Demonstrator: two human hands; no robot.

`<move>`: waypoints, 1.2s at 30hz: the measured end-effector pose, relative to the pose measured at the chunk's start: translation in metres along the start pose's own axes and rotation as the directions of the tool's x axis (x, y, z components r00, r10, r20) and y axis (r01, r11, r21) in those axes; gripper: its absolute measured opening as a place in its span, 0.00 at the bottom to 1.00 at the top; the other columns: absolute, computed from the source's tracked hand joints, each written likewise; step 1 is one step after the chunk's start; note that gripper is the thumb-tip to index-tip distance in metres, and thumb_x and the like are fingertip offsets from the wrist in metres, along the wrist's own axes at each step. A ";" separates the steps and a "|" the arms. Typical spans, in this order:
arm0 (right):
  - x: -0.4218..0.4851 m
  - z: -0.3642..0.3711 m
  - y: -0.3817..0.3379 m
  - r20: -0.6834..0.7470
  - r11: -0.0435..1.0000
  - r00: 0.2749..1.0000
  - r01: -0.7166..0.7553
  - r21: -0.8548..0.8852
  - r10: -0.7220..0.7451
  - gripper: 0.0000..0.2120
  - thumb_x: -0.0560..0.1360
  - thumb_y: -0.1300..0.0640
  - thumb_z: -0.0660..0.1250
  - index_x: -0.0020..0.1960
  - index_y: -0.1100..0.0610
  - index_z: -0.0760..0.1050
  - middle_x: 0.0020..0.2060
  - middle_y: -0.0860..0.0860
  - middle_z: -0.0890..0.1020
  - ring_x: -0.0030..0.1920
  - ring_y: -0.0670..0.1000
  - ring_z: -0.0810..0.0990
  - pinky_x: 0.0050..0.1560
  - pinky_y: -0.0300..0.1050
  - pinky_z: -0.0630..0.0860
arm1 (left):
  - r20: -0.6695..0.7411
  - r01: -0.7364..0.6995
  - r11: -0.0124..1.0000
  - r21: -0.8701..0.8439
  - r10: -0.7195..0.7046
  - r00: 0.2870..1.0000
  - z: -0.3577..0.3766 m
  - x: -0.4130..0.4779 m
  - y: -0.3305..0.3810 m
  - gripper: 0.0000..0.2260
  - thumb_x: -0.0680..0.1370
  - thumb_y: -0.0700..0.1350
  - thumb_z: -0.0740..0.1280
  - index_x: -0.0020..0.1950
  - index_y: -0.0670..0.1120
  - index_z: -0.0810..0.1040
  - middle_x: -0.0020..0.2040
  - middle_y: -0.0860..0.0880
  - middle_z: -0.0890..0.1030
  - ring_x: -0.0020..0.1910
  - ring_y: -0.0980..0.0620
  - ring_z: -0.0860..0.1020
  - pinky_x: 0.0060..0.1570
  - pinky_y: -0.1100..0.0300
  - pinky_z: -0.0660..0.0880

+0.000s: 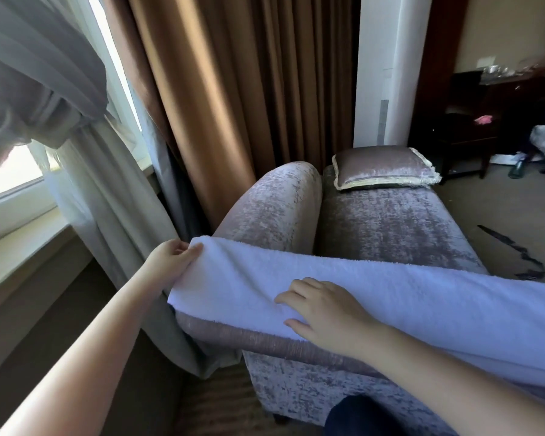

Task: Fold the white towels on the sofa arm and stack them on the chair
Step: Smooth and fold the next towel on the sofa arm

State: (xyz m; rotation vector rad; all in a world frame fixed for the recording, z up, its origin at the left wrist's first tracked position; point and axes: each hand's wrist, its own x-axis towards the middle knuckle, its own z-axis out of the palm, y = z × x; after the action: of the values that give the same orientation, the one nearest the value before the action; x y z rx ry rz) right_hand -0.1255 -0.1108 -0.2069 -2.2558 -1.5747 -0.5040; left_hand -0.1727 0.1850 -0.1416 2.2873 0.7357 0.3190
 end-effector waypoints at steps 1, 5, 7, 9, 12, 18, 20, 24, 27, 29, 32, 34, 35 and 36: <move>0.001 0.002 -0.001 -0.026 0.999 1.000 0.011 -0.033 -0.012 0.15 0.68 0.52 0.75 0.53 0.52 0.80 0.42 0.46 0.78 0.38 0.47 0.79 0.31 0.38 0.74 | -0.065 -0.045 0.999 0.029 0.047 0.997 0.001 -0.002 0.000 0.12 0.80 0.53 0.64 0.47 0.44 0.78 0.40 0.49 0.79 0.40 0.50 0.77 0.34 0.59 0.69; -0.003 0.011 0.002 -0.121 0.997 0.990 0.059 -0.058 -0.066 0.20 0.63 0.62 0.80 0.53 0.54 0.81 0.40 0.48 0.78 0.36 0.49 0.78 0.29 0.41 0.75 | -0.262 -0.133 0.986 0.103 0.156 0.952 -0.005 -0.007 -0.007 0.08 0.80 0.47 0.64 0.48 0.43 0.77 0.41 0.48 0.79 0.43 0.47 0.76 0.39 0.55 0.68; -0.006 0.017 0.006 -0.135 0.993 0.985 0.096 -0.061 -0.103 0.22 0.62 0.66 0.79 0.53 0.55 0.80 0.40 0.49 0.78 0.37 0.50 0.78 0.30 0.43 0.76 | -0.227 -0.097 0.964 0.248 0.155 0.962 -0.001 -0.009 -0.016 0.08 0.81 0.46 0.63 0.51 0.43 0.76 0.45 0.47 0.78 0.45 0.46 0.74 0.43 0.55 0.68; -0.008 0.021 0.007 -0.115 0.990 0.985 0.123 -0.072 -0.131 0.23 0.62 0.67 0.79 0.54 0.55 0.80 0.40 0.49 0.78 0.38 0.50 0.77 0.31 0.44 0.76 | -0.191 -0.069 0.934 0.349 0.143 0.971 0.005 -0.012 -0.021 0.09 0.82 0.46 0.61 0.53 0.41 0.76 0.49 0.45 0.77 0.45 0.47 0.71 0.43 0.54 0.67; -0.011 0.015 0.009 -0.126 0.992 0.984 0.121 -0.029 -0.124 0.21 0.63 0.68 0.78 0.54 0.56 0.80 0.41 0.49 0.79 0.38 0.50 0.78 0.31 0.44 0.76 | -0.215 -0.064 0.919 0.389 0.158 0.964 0.003 -0.014 -0.013 0.10 0.82 0.46 0.60 0.51 0.40 0.75 0.50 0.45 0.73 0.46 0.47 0.69 0.44 0.54 0.66; -0.039 -0.016 0.021 -0.256 0.996 0.966 0.006 -0.090 -0.029 0.11 0.75 0.54 0.62 0.52 0.55 0.81 0.46 0.49 0.80 0.45 0.49 0.76 0.40 0.45 0.77 | -0.193 0.042 0.929 0.367 0.032 0.981 0.002 -0.011 -0.007 0.10 0.83 0.47 0.58 0.48 0.40 0.69 0.45 0.42 0.72 0.44 0.43 0.69 0.42 0.53 0.65; -0.056 -0.011 0.028 -0.189 0.984 0.982 -0.022 -0.179 -0.013 0.17 0.76 0.46 0.60 0.58 0.53 0.79 0.53 0.50 0.78 0.52 0.50 0.75 0.50 0.46 0.77 | -0.179 0.071 0.949 0.308 -0.015 0.984 0.007 -0.007 -0.011 0.10 0.83 0.47 0.58 0.48 0.41 0.69 0.46 0.41 0.73 0.44 0.43 0.70 0.42 0.53 0.65; -0.079 0.003 0.032 -0.097 0.976 0.995 0.001 -0.218 -0.023 0.21 0.77 0.46 0.59 0.67 0.51 0.74 0.65 0.51 0.74 0.63 0.52 0.73 0.64 0.48 0.70 | -0.186 0.081 0.897 0.434 0.001 0.982 0.020 -0.016 -0.020 0.11 0.83 0.46 0.57 0.52 0.38 0.70 0.43 0.42 0.76 0.42 0.42 0.72 0.42 0.49 0.70; -0.080 -0.006 0.033 -0.137 0.985 0.990 0.015 -0.173 -0.039 0.20 0.79 0.46 0.58 0.65 0.53 0.77 0.64 0.52 0.76 0.63 0.52 0.73 0.63 0.47 0.71 | -0.335 -0.068 0.796 0.602 0.328 0.883 0.040 -0.035 -0.005 0.05 0.79 0.36 0.61 0.54 0.36 0.71 0.49 0.37 0.75 0.46 0.37 0.72 0.38 0.45 0.69; -0.079 -0.019 0.037 -0.210 0.993 0.978 -0.015 -0.116 -0.010 0.20 0.81 0.46 0.56 0.63 0.56 0.78 0.63 0.52 0.78 0.62 0.52 0.73 0.64 0.45 0.69 | -0.326 -0.250 0.712 0.657 0.566 0.757 0.063 -0.053 0.022 0.10 0.76 0.37 0.63 0.56 0.36 0.74 0.54 0.35 0.76 0.50 0.34 0.74 0.41 0.42 0.72; -0.090 -0.047 0.056 -0.278 0.982 0.952 -0.160 -0.104 0.126 0.19 0.81 0.48 0.56 0.62 0.58 0.79 0.63 0.53 0.78 0.62 0.52 0.73 0.63 0.44 0.66 | -0.157 -0.586 0.596 0.549 0.762 0.628 0.120 -0.087 0.070 0.15 0.78 0.46 0.58 0.58 0.39 0.78 0.59 0.41 0.79 0.56 0.38 0.76 0.51 0.46 0.74; -0.116 -0.068 0.080 -0.274 0.952 0.934 -0.275 -0.138 0.230 0.18 0.80 0.50 0.56 0.62 0.58 0.78 0.63 0.52 0.77 0.62 0.52 0.72 0.62 0.45 0.66 | -0.068 -0.747 0.493 0.446 0.851 0.521 0.164 -0.111 0.102 0.16 0.79 0.48 0.58 0.58 0.41 0.78 0.59 0.43 0.79 0.58 0.42 0.76 0.56 0.49 0.71; -0.135 -0.080 0.094 -0.273 0.930 0.920 -0.332 -0.156 0.283 0.18 0.80 0.52 0.55 0.62 0.57 0.77 0.62 0.52 0.77 0.62 0.52 0.71 0.61 0.47 0.67 | -0.038 -0.804 0.445 0.395 0.882 0.470 0.186 -0.121 0.117 0.15 0.79 0.48 0.58 0.57 0.41 0.79 0.59 0.44 0.80 0.58 0.42 0.76 0.58 0.51 0.69; -0.156 -0.093 0.109 -0.273 0.901 0.900 -0.394 -0.182 0.339 0.18 0.80 0.53 0.54 0.62 0.57 0.77 0.62 0.52 0.77 0.62 0.52 0.71 0.61 0.49 0.69 | -0.018 -0.843 0.408 0.350 0.903 0.430 0.206 -0.131 0.132 0.15 0.78 0.47 0.59 0.57 0.41 0.79 0.58 0.44 0.80 0.57 0.43 0.76 0.58 0.53 0.68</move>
State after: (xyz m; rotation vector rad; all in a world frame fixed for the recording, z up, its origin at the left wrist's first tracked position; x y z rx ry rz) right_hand -0.0811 -0.3178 -0.2072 -2.4780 -0.9799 -0.8457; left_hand -0.1373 -0.0841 -0.2019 2.7787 -0.5183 1.0098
